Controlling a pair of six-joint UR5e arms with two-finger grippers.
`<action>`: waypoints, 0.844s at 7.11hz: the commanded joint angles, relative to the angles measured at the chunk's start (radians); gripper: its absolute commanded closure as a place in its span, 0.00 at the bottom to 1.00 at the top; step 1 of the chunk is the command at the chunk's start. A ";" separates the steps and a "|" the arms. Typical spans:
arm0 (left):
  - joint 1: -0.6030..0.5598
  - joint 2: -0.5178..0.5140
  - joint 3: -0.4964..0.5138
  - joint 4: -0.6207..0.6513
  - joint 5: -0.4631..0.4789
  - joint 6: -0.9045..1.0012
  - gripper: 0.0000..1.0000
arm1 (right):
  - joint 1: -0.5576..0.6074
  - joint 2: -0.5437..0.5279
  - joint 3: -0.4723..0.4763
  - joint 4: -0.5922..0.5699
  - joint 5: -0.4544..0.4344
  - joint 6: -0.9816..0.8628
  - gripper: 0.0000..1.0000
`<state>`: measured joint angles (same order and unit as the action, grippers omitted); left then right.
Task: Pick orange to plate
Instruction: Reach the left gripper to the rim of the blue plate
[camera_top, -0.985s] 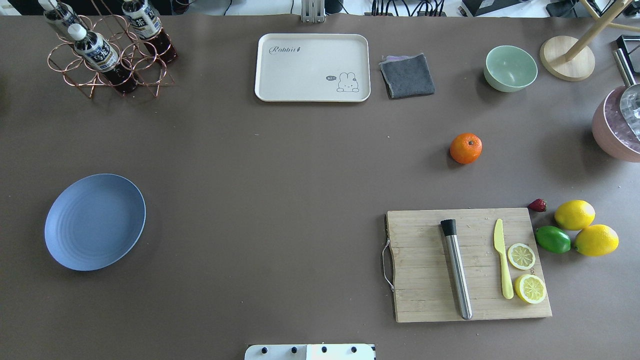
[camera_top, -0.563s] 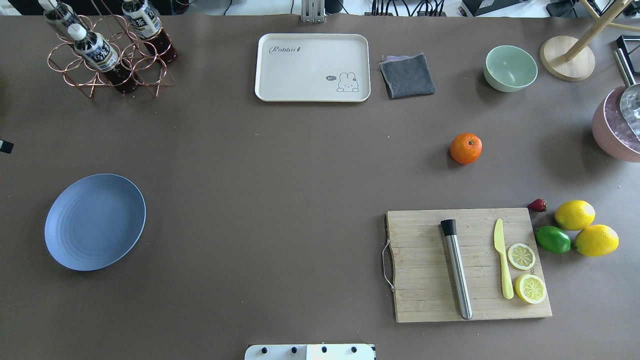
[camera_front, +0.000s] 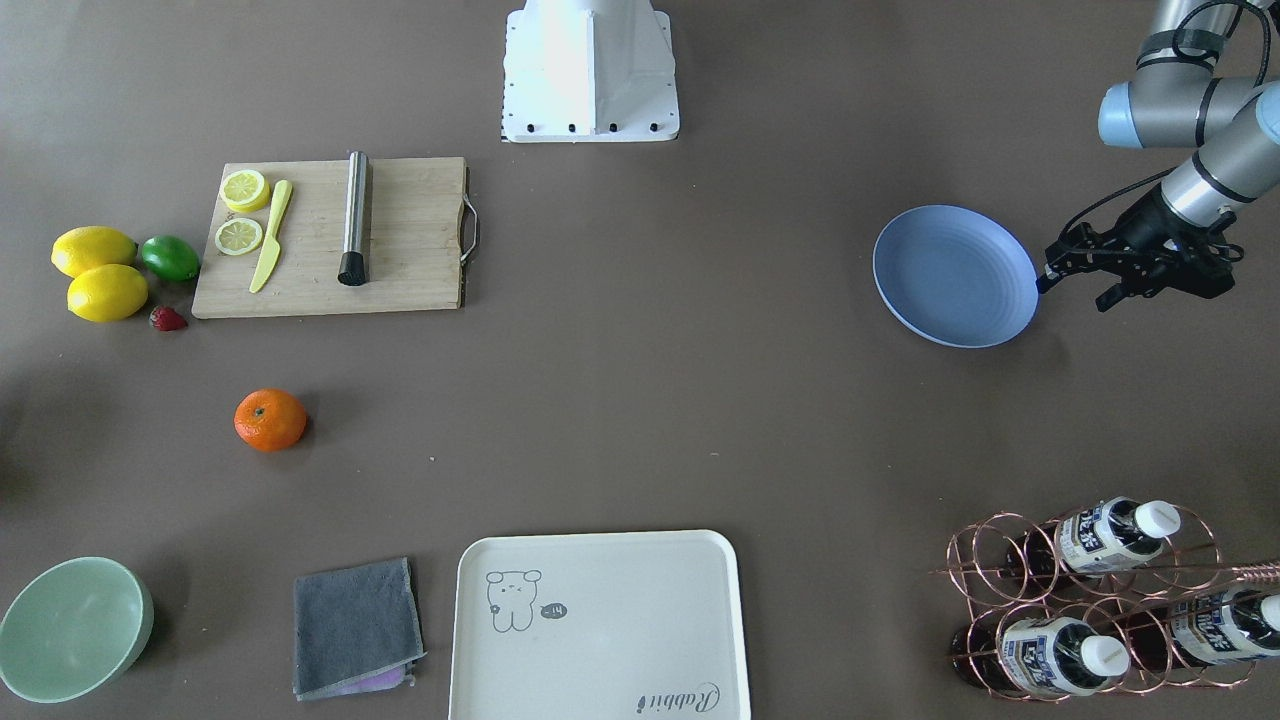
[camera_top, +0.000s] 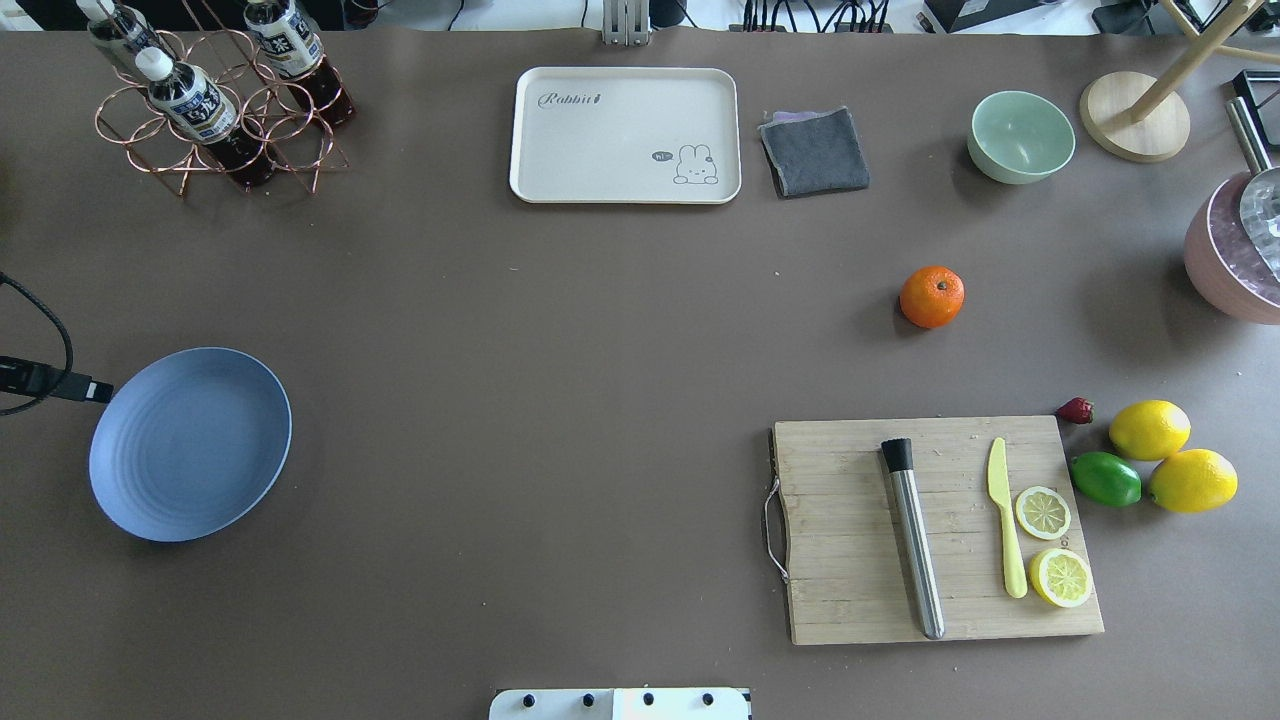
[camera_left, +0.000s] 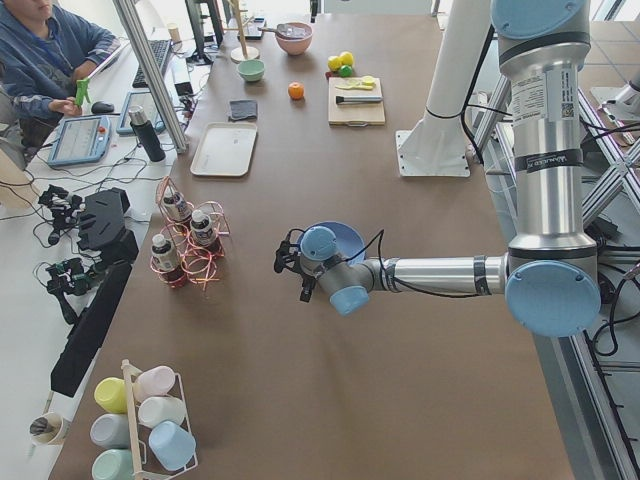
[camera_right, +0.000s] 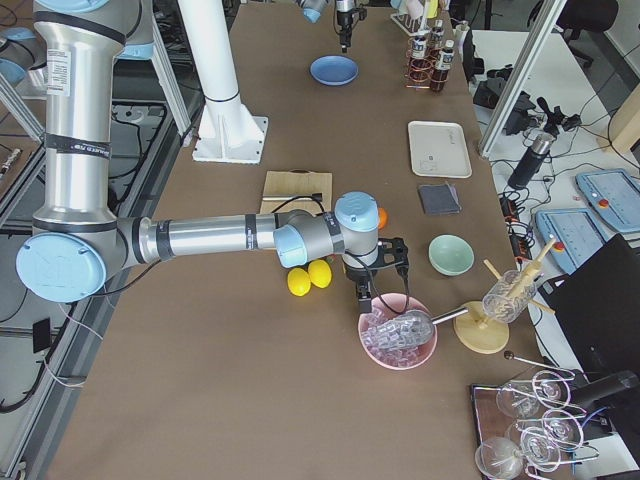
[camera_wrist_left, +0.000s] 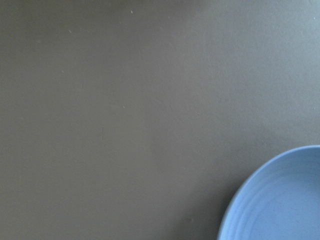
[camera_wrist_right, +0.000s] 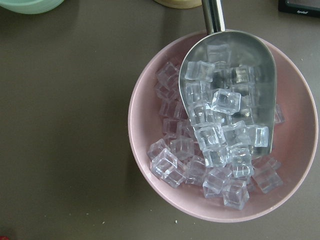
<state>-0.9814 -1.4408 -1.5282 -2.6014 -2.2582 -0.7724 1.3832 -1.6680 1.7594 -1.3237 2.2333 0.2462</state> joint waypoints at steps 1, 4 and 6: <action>0.042 0.005 0.014 -0.046 0.012 -0.022 0.09 | -0.001 -0.001 -0.003 0.014 0.000 -0.001 0.00; 0.066 0.013 0.017 -0.085 0.012 -0.018 0.34 | -0.001 -0.001 -0.008 0.014 -0.001 -0.001 0.00; 0.084 0.011 0.017 -0.086 0.011 -0.016 0.49 | -0.001 -0.001 -0.008 0.014 -0.001 -0.002 0.00</action>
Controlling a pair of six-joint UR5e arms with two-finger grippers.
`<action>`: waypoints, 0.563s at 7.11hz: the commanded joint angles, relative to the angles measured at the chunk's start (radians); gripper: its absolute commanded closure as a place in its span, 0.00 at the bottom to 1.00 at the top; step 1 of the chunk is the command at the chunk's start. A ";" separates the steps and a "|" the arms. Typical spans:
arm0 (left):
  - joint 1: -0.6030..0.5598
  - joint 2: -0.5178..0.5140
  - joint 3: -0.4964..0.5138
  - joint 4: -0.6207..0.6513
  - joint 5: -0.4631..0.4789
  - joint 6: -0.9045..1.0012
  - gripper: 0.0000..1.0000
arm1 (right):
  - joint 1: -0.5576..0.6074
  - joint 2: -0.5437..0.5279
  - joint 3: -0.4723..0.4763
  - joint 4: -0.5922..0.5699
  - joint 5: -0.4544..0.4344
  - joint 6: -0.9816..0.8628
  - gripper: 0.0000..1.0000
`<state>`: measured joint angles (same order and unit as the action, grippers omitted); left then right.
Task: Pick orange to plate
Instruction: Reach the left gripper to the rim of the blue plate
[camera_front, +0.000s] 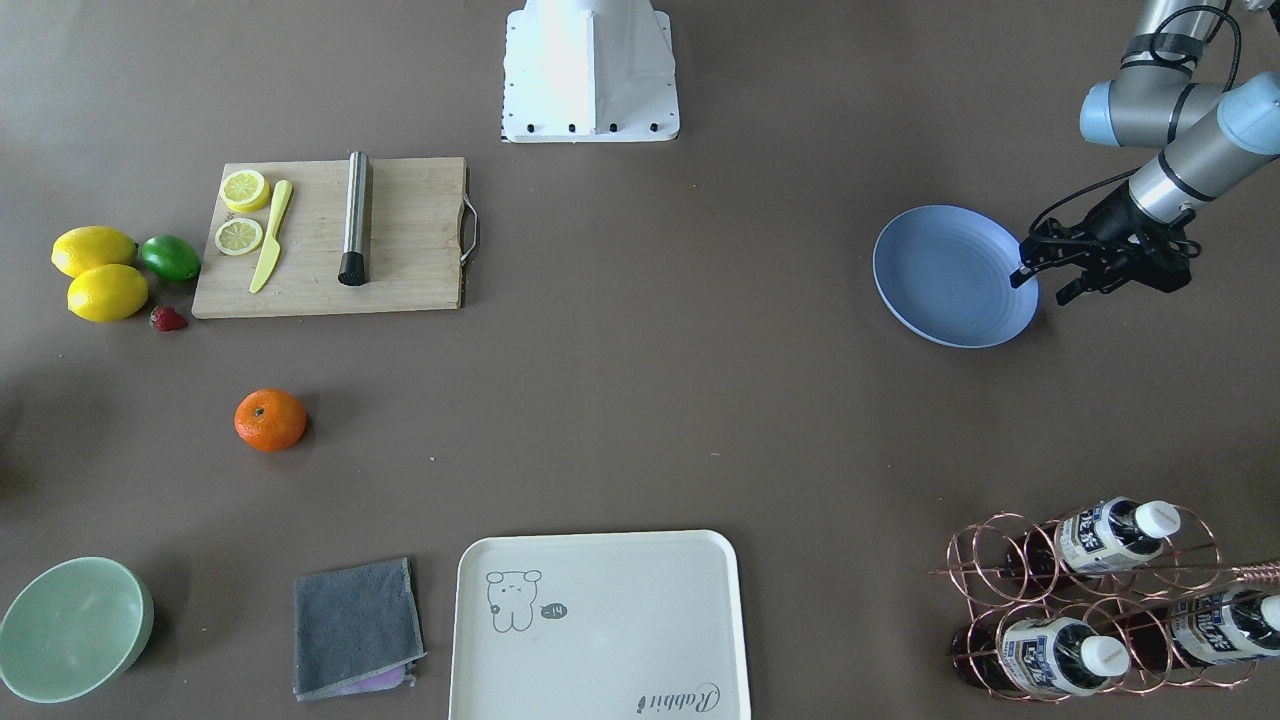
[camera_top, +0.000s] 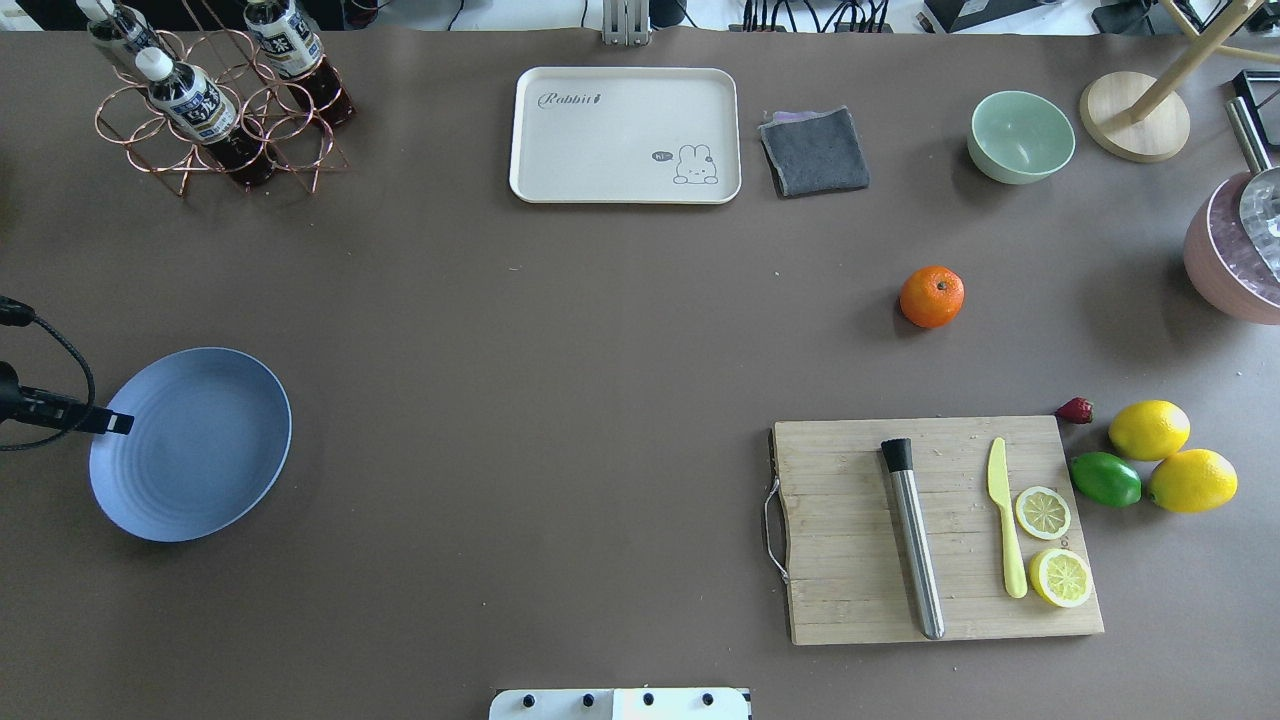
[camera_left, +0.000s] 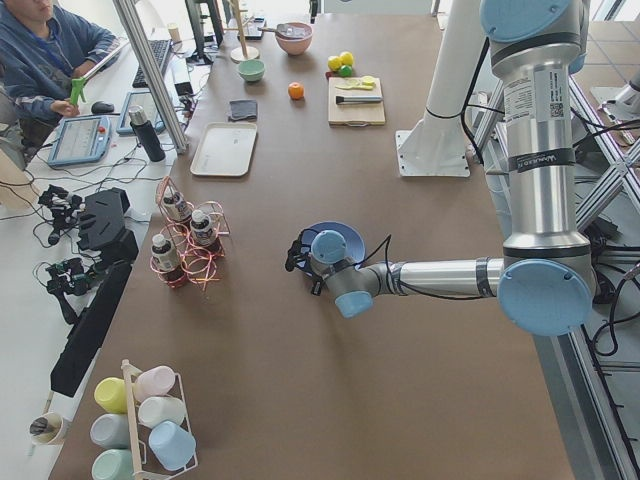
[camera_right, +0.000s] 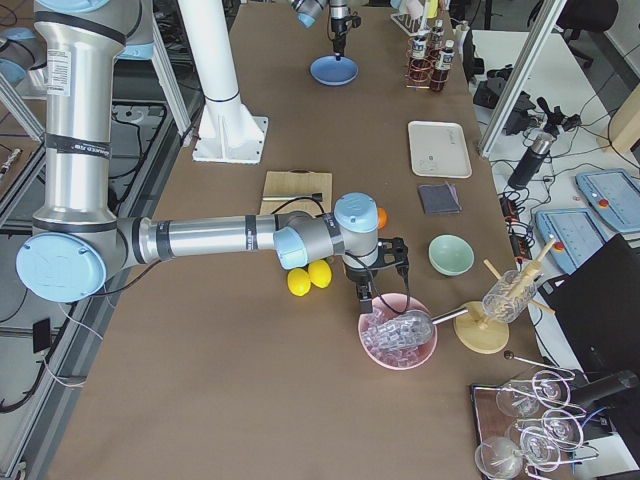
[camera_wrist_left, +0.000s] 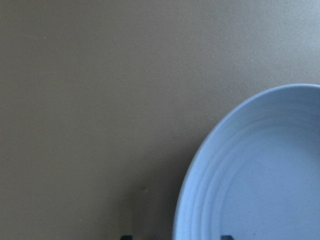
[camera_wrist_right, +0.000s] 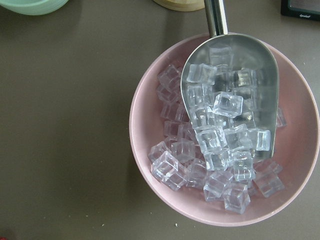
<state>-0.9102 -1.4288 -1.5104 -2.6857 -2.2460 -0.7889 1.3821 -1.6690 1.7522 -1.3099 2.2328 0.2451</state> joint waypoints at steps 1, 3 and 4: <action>0.020 -0.001 -0.001 -0.002 0.000 0.000 0.61 | -0.002 0.000 -0.002 0.000 -0.001 -0.001 0.00; 0.024 0.008 -0.002 -0.034 -0.001 -0.001 1.00 | -0.002 0.002 -0.003 0.000 -0.001 -0.001 0.00; 0.022 0.016 -0.016 -0.066 -0.012 -0.016 1.00 | -0.002 0.002 -0.002 0.001 -0.001 0.000 0.00</action>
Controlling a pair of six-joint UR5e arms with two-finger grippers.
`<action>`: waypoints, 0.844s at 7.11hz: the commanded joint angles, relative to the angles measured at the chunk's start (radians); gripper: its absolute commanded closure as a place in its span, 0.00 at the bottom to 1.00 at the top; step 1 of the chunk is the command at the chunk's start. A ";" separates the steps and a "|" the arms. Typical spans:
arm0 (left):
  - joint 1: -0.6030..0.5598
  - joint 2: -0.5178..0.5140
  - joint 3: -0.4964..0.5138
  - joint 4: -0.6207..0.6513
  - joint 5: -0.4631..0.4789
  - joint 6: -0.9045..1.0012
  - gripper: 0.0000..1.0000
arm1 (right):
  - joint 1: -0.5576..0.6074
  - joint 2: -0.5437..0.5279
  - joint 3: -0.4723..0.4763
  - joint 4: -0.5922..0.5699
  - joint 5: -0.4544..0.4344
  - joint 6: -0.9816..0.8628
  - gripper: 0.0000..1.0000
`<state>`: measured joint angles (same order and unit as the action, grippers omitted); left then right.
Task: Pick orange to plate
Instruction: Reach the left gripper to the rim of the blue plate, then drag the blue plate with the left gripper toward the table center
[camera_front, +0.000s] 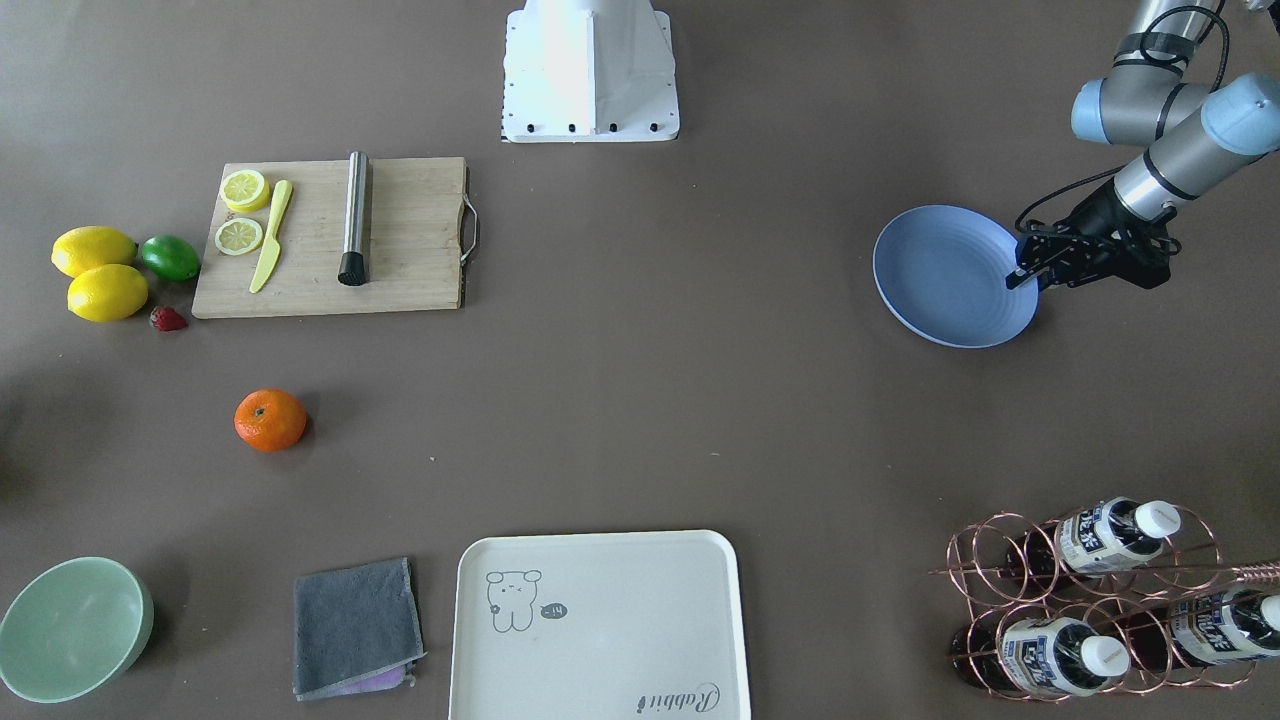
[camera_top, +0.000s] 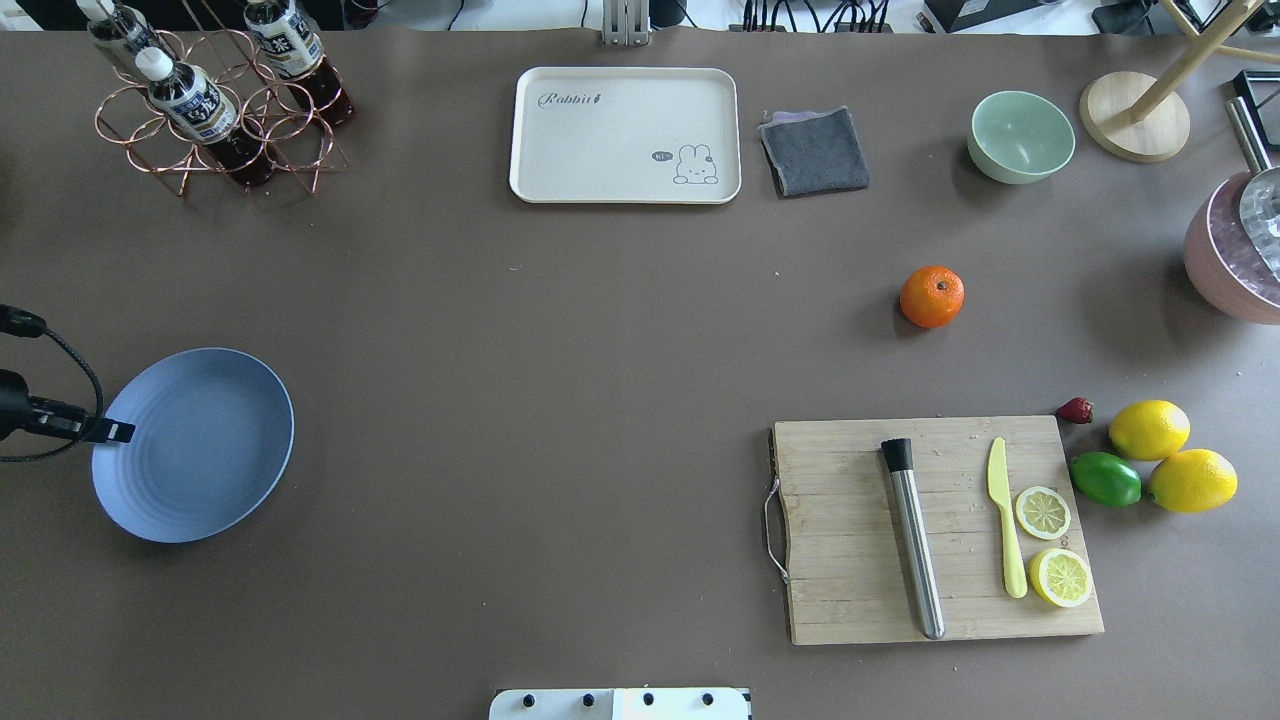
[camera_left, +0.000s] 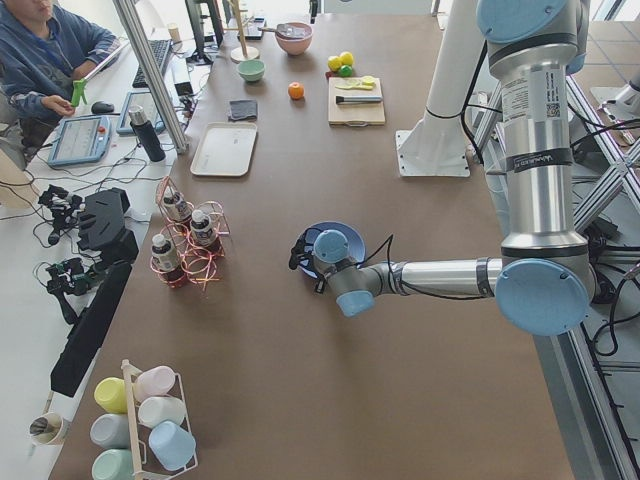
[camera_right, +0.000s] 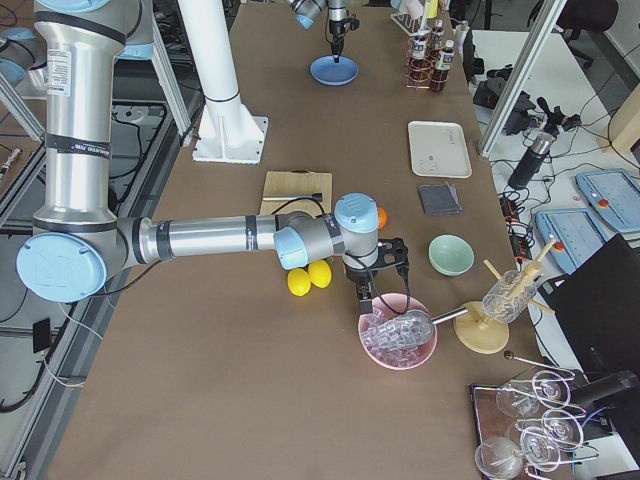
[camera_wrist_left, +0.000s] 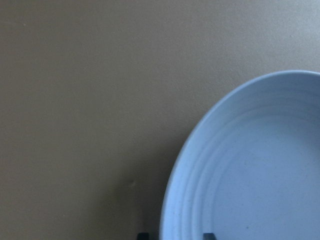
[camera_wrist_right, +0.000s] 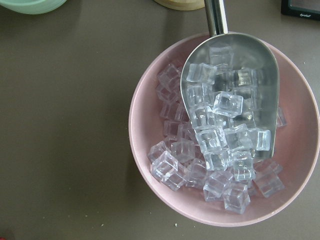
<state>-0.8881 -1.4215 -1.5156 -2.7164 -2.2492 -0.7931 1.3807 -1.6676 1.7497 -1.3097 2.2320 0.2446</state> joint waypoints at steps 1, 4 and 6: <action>-0.002 0.007 -0.032 -0.037 -0.042 -0.014 1.00 | 0.000 0.000 0.004 0.000 0.000 0.001 0.00; -0.023 -0.156 -0.069 -0.019 -0.101 -0.312 1.00 | 0.000 0.002 0.005 0.001 0.000 0.001 0.00; 0.010 -0.322 -0.075 0.131 -0.025 -0.394 1.00 | 0.000 0.002 0.005 0.000 0.000 0.002 0.00</action>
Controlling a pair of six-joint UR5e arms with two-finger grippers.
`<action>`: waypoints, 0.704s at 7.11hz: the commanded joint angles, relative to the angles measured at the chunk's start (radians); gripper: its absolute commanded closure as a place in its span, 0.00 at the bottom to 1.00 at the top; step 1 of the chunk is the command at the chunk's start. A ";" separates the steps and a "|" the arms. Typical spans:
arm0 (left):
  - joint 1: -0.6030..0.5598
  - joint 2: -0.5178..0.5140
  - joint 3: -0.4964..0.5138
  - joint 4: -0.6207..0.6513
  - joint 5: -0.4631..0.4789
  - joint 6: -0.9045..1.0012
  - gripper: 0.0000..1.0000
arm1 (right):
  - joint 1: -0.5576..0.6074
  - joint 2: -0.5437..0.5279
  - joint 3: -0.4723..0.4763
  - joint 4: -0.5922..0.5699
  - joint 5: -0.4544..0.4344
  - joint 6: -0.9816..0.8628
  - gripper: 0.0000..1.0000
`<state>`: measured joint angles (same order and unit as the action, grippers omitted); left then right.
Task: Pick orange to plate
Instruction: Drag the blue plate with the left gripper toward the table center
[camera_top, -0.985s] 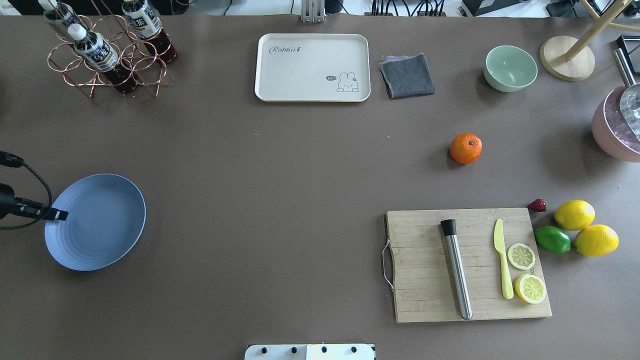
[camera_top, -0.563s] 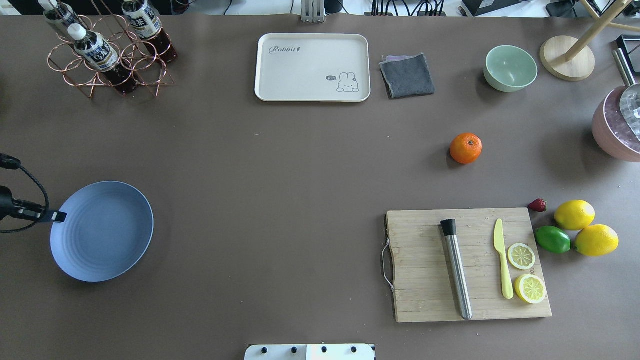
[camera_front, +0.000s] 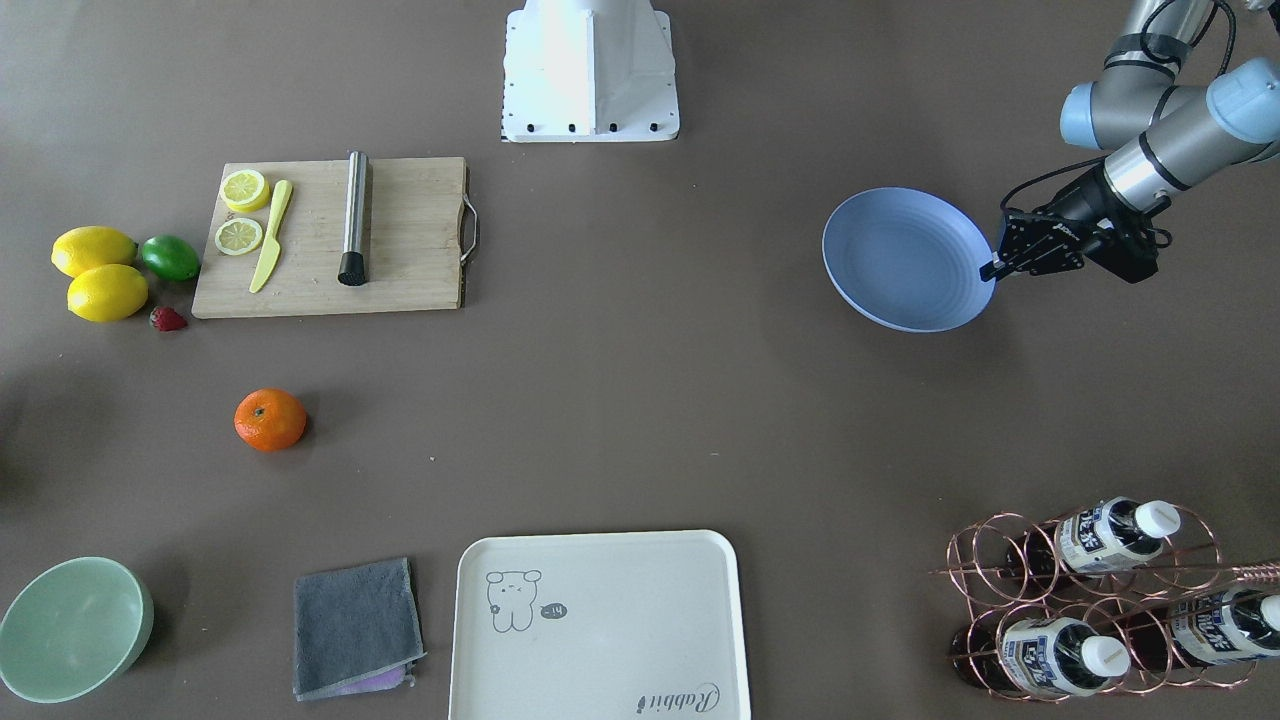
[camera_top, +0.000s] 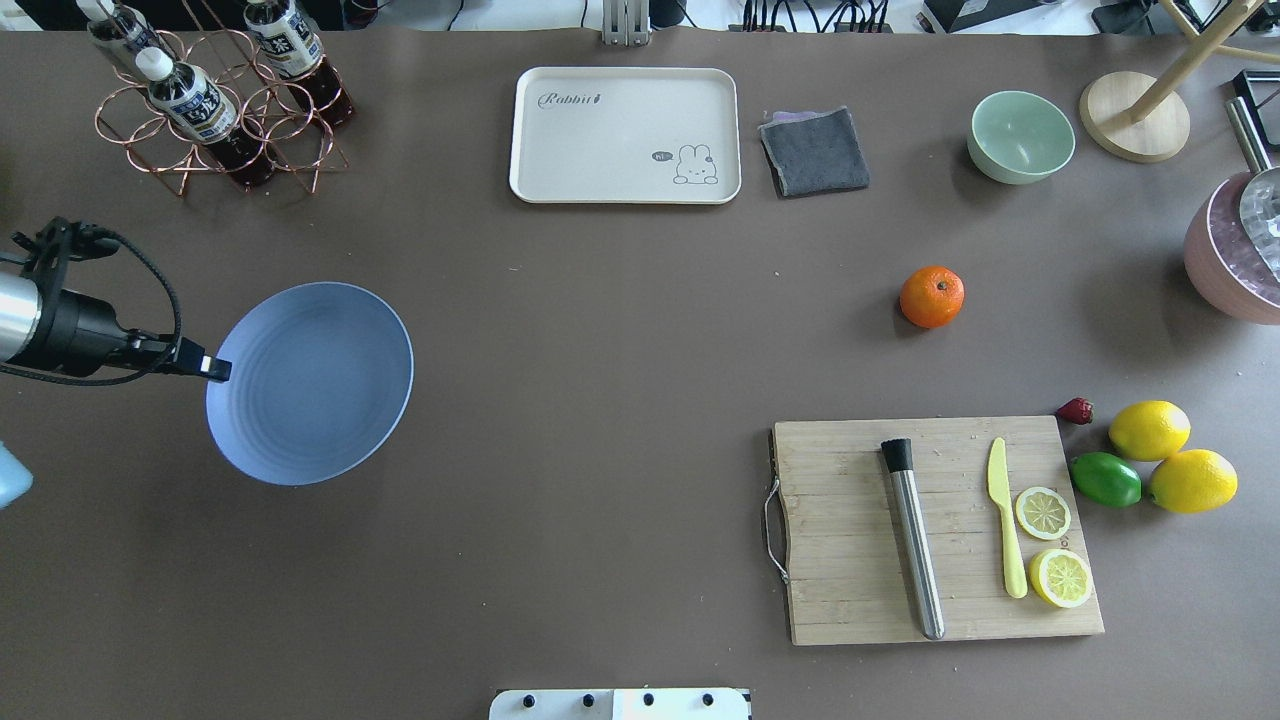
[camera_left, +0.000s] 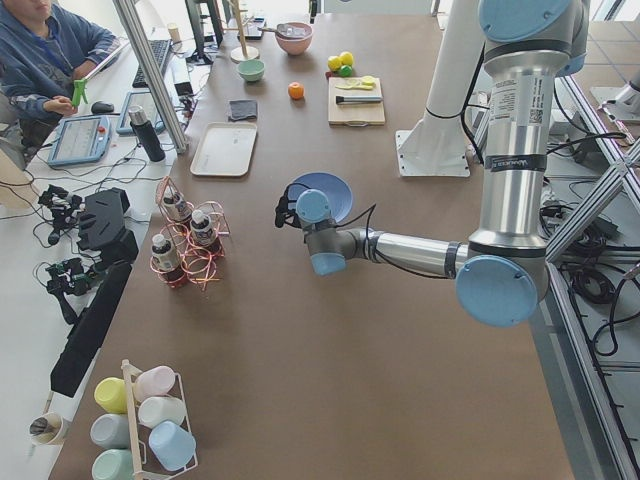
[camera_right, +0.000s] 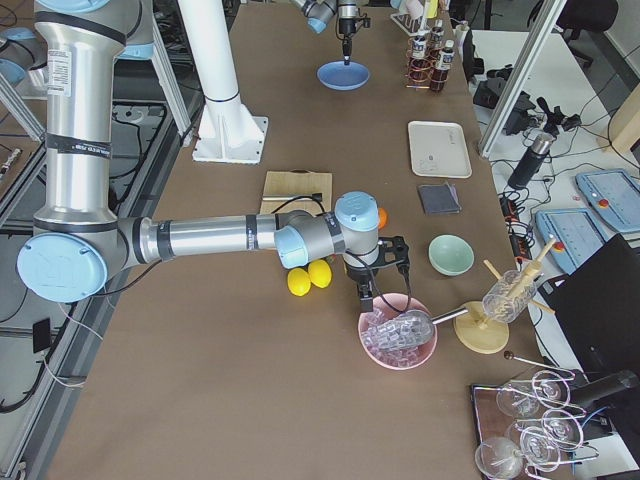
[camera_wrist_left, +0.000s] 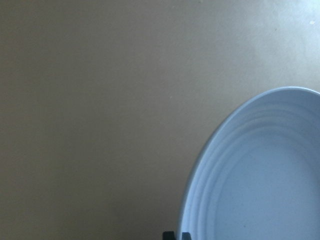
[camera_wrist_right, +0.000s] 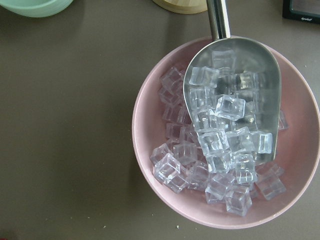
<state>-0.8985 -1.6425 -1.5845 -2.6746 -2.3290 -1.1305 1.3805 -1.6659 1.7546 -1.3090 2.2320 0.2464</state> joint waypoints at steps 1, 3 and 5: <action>0.077 -0.172 -0.006 0.179 0.118 -0.083 1.00 | 0.000 0.000 0.000 -0.001 0.000 0.001 0.00; 0.207 -0.371 -0.005 0.429 0.262 -0.129 1.00 | 0.000 0.000 -0.001 0.000 0.000 0.001 0.00; 0.308 -0.460 0.000 0.539 0.353 -0.158 1.00 | -0.001 0.012 -0.006 -0.001 0.001 0.019 0.00</action>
<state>-0.6405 -2.0527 -1.5861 -2.1949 -2.0196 -1.2702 1.3801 -1.6620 1.7514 -1.3096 2.2323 0.2523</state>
